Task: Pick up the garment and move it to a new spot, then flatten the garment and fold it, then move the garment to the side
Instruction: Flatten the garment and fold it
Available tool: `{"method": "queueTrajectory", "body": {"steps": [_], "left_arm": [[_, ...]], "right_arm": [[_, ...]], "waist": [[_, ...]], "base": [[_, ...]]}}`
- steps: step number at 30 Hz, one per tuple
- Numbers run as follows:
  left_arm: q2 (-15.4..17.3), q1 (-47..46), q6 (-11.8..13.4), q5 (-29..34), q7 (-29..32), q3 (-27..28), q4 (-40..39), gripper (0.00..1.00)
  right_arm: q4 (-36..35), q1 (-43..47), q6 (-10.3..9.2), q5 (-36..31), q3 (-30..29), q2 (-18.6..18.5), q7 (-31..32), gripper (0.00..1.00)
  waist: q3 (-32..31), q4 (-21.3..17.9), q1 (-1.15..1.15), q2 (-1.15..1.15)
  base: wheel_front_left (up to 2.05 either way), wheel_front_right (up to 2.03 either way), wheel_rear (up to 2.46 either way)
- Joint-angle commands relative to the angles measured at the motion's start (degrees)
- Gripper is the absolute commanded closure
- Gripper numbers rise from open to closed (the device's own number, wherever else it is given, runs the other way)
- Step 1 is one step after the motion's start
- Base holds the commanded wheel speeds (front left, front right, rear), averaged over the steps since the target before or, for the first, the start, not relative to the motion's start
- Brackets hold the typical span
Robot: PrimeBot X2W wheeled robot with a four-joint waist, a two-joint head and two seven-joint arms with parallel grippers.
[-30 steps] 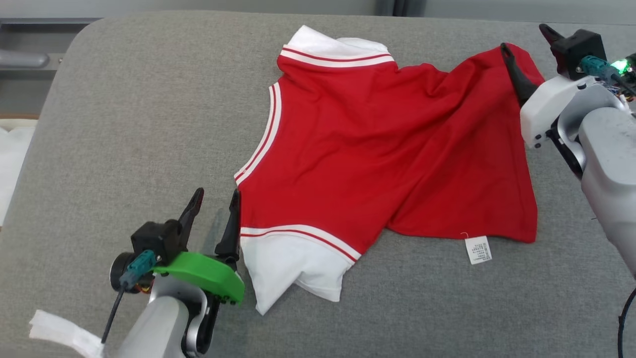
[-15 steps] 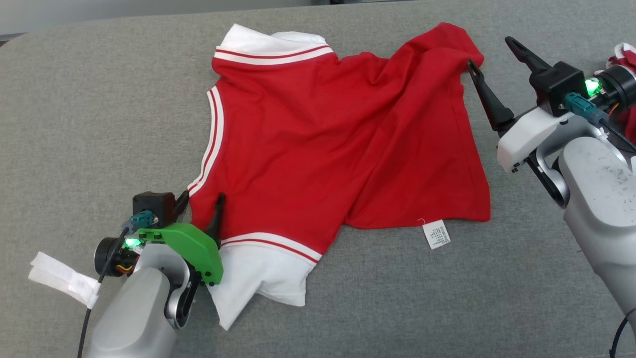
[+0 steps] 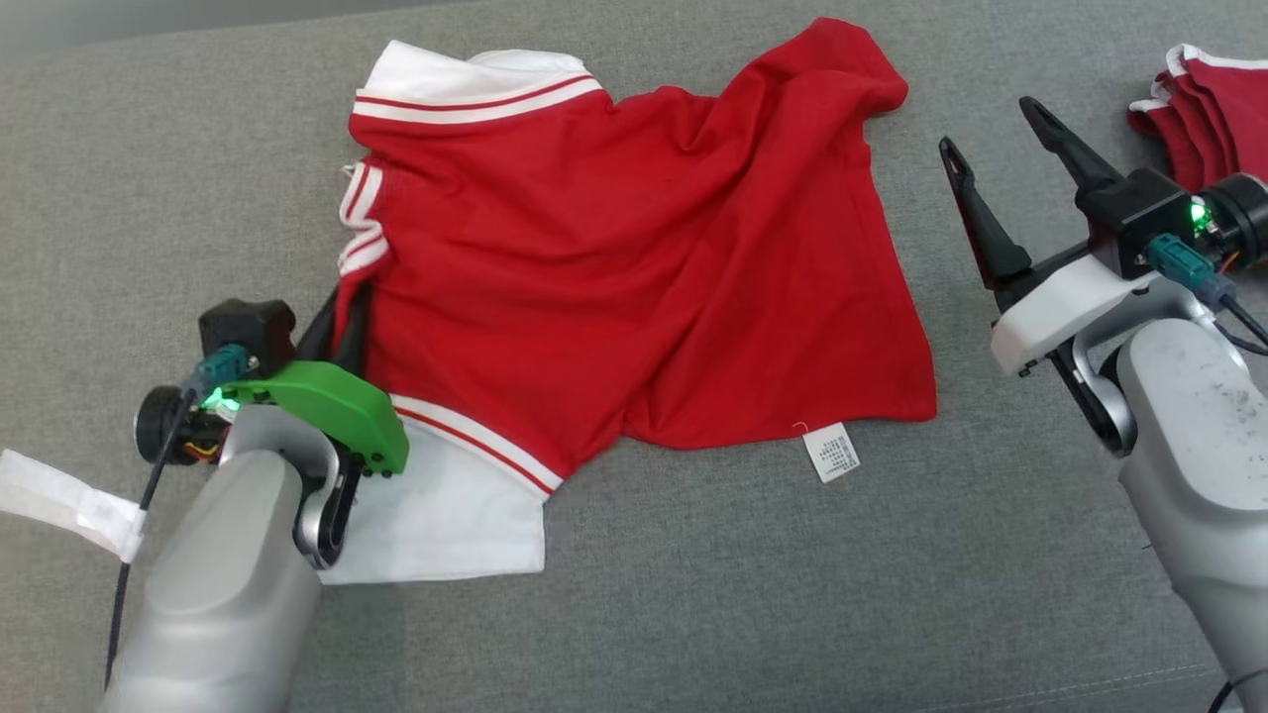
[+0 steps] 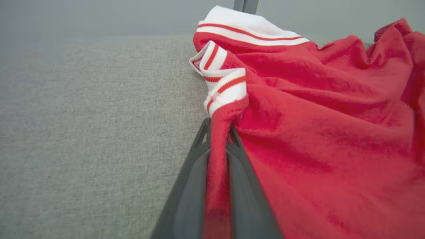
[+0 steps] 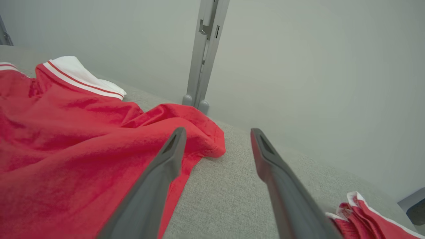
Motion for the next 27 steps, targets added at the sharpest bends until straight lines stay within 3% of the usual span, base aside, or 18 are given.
{"method": "queueTrajectory", "body": {"steps": [1, 5, 6, 7, 8, 12, 18, 27], "left_arm": [[0.6, -1.7, 0.5, 0.6, -1.3, 0.4, 0.9, 1.0], [0.1, -4.5, 0.1, 1.0, -3.6, 0.7, 3.9, 1.0], [0.0, -4.8, 0.0, 1.1, -3.9, 0.7, 4.3, 0.91], [-0.1, -5.1, -0.2, 1.1, -4.3, 0.8, 4.8, 0.51], [-0.2, -5.2, -0.3, 1.2, -4.4, 0.8, 5.0, 0.0], [0.0, -3.4, -0.7, 2.2, -5.2, 1.4, 3.2, 0.0], [-0.2, 4.7, -0.1, 5.3, -5.2, 6.2, -9.0, 0.0], [-4.5, 21.4, -0.3, 9.6, -5.2, 11.8, -22.1, 0.0]], "right_arm": [[-0.5, 1.6, -0.12, -0.6, -0.8, 0.5, -0.2, 0.0], [-2.4, 4.4, -0.12, -1.6, -3.9, 2.6, -0.2, 0.0], [-3.0, 5.0, -0.12, -1.9, -4.7, 3.1, -0.2, 0.0], [-3.7, 5.8, -0.12, -2.5, -5.5, 3.7, -0.2, 0.0], [-4.3, 6.5, -0.12, -3.1, -6.2, 4.1, -0.2, 0.0], [-7.3, 10.3, -0.12, -5.2, -10.2, 6.6, -0.2, 0.0], [-11.5, 16.5, -0.12, -6.7, -16.2, 11.3, -0.2, 0.0], [-13.9, 25.3, -0.12, -8.2, -20.3, 16.3, -0.2, 0.0]], "waist": [[0.5, -0.5, 0.0, 0.0], [0.7, -1.0, 0.0, 0.0], [0.6, -1.1, 0.0, 0.0], [0.6, -1.1, 0.0, 0.0], [0.5, -1.1, 0.0, 0.0], [-0.5, -0.4, 0.0, 0.0], [-3.2, 1.1, 0.0, 0.0], [-10.0, 2.9, 0.0, 0.0]], "base": [[0.0, 0.0, 0.0], [0.0, 0.0, 0.0], [0.0, 0.0, 0.0], [0.0, 0.0, 0.0], [0.0, 0.0, 0.0], [0.0, 0.0, 0.0], [0.0, 0.0, 0.0], [0.0, 0.0, 0.0]]}}
